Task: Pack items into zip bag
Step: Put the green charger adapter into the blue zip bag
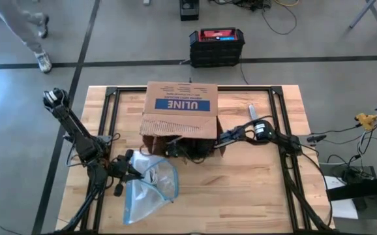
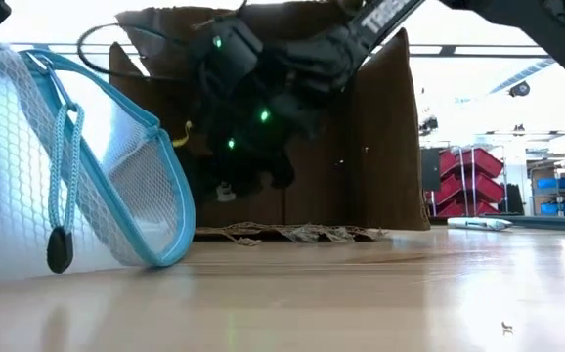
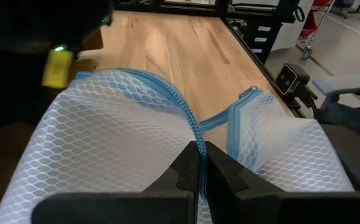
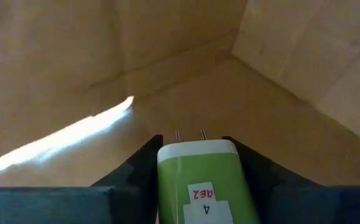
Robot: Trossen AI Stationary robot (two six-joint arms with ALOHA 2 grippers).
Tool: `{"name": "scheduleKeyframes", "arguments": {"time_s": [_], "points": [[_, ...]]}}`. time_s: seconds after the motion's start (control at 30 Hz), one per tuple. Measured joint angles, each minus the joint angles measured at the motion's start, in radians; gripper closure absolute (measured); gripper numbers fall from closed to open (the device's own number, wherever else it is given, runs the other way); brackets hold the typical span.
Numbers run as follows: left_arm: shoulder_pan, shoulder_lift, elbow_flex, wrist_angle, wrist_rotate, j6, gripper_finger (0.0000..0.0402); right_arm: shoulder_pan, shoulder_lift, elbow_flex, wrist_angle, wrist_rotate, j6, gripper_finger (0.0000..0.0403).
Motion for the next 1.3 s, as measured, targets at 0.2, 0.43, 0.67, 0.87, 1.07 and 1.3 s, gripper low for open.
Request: {"name": "scheduleKeyframes", "arguments": {"time_s": [0.2,0.43,0.67,0.87,1.07,1.3], "points": [[0.000,0.121,-0.002,0.136,0.000,0.009,0.0401,0.081,-0.039,0.000,-0.168,-0.003,0.061,0.0278],[0.000,0.281,-0.003,0.278,0.003,-0.018,0.0401,0.215,-0.095,0.000,-0.285,-0.004,0.135,0.0278],[0.000,0.397,-0.003,0.397,-0.024,-0.020,0.0401,0.336,-0.107,0.000,-0.284,-0.031,0.207,0.0278],[0.000,0.431,0.003,0.415,-0.094,-0.024,0.0401,0.387,-0.107,-0.001,-0.189,-0.084,0.185,0.0278],[0.000,0.426,0.003,0.483,-0.134,0.062,0.0401,0.361,-0.057,0.000,0.063,-0.275,0.082,0.0278],[0.000,0.432,0.004,0.573,-0.078,0.181,0.0401,0.261,0.050,0.002,0.262,-0.282,-0.068,0.0278]]}}
